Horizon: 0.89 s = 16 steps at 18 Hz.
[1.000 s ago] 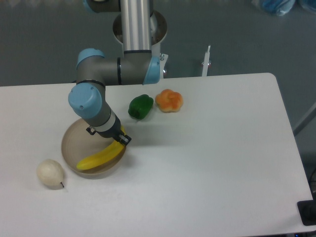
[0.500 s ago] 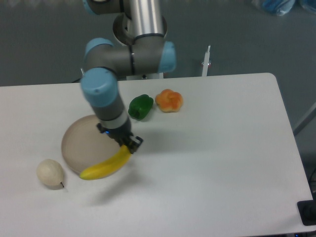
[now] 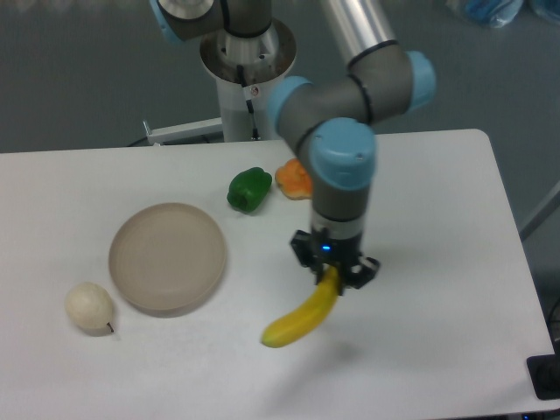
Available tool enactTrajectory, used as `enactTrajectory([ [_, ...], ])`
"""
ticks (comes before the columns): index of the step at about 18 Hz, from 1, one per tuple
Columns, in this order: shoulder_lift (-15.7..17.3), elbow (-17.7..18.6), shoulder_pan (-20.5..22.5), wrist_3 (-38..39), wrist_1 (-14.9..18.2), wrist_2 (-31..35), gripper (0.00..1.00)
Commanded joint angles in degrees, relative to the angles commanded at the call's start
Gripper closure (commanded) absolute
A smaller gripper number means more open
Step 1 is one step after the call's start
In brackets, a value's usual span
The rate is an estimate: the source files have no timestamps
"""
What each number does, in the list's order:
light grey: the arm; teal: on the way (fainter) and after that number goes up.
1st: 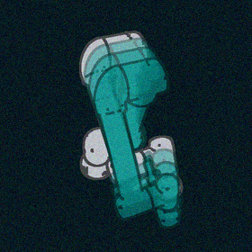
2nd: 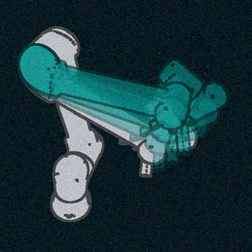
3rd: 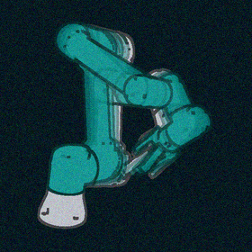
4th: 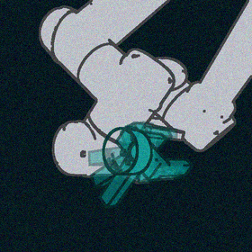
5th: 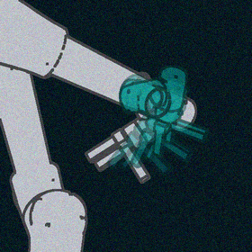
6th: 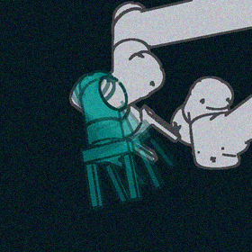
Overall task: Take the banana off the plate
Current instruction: 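Lift the banana off the plate and carry it away from the plate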
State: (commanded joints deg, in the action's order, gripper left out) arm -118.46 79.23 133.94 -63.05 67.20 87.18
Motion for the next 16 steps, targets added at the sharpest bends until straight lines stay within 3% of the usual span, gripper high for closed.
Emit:
enactTrajectory([
  [2, -2.5, -3.8, 1.6, -7.1, 2.7, 2.9, 0.93],
  [8, -7.6, -7.8, 5.5, -19.3, 2.7, 4.2, 0.95],
  [12, -11.2, -12.3, 6.6, -19.8, 2.7, 3.5, 0.97],
  [16, -11.6, -12.3, 6.3, -19.8, 2.6, 3.7, 0.97],
])
